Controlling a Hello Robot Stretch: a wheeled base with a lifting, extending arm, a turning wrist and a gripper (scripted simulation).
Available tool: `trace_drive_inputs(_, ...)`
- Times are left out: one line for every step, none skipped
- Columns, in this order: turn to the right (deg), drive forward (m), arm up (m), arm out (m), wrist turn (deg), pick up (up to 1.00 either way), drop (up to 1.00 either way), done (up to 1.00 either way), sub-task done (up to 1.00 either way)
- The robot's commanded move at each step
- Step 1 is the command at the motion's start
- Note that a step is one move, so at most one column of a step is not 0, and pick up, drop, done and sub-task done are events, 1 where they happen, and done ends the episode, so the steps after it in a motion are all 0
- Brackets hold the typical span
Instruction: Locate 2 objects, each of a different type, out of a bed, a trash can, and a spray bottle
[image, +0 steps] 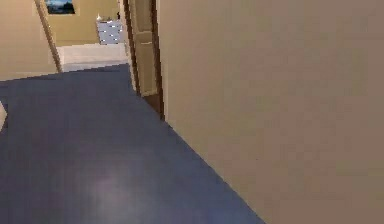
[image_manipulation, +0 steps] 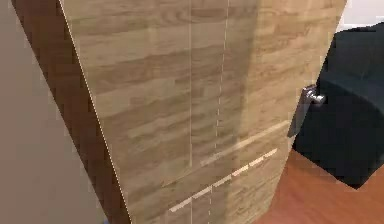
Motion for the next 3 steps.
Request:
trace_drive_inputs(-21.0,0.0,0.0,0.0,0.0,0.0,0.0,0.0,0.0)
trace_drive_inputs(-3.0,0.0,0.0,0.0,0.0,0.0,0.0,0.0,0.0)
trace_drive_inputs(0.0,1.0,0.0,0.0,0.0,0.0,0.0,0.0,0.0)
